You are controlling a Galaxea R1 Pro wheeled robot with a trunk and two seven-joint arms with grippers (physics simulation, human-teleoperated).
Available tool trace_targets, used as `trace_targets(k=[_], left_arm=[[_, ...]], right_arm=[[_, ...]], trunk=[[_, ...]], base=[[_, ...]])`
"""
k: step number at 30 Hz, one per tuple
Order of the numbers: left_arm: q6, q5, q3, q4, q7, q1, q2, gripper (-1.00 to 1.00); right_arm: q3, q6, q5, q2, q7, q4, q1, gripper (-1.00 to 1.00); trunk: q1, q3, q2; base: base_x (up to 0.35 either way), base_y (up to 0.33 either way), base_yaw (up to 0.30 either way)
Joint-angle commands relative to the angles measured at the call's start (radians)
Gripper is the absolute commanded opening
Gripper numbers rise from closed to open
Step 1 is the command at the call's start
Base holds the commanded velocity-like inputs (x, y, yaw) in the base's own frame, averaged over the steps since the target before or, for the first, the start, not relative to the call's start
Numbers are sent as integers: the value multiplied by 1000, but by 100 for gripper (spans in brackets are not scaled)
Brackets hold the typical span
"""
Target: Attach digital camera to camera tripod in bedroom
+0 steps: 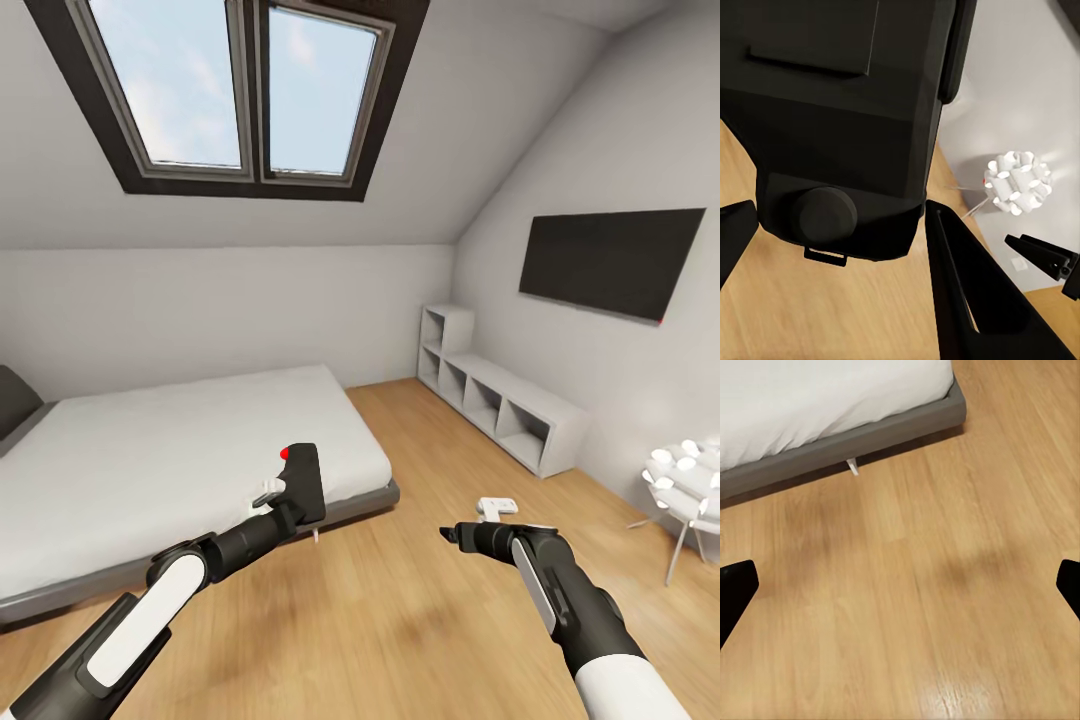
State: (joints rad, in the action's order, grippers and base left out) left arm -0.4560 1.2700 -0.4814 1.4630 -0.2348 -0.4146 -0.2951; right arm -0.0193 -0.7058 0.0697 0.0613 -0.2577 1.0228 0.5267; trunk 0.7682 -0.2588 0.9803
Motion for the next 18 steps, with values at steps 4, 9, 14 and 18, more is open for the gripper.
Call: trace_targets(k=[4, 9, 14, 18], left_arm=[[-1, 7, -2, 3, -9, -1, -1, -100], [-1, 6, -2, 5, -9, -1, -1, -100], [-2, 5, -1, 4, -14, -1, -1, -100], [-1, 5, -1, 2, -20, -1, -1, -100]], right_arm=[[-2, -6, 7, 0, 0, 1, 1, 100], [-2, -6, 7, 0, 0, 0, 1, 100], [-1, -6, 2, 0, 2, 0, 1, 100], [-1, 3, 2, -1, 3, 0, 1, 100]], trunk=[[-15, 11, -27], [-34, 27, -62], [-54, 43, -97], [-69, 55, -125]], base=[[0, 0, 0], [0, 0, 0], [0, 0, 0], [0, 0, 0]])
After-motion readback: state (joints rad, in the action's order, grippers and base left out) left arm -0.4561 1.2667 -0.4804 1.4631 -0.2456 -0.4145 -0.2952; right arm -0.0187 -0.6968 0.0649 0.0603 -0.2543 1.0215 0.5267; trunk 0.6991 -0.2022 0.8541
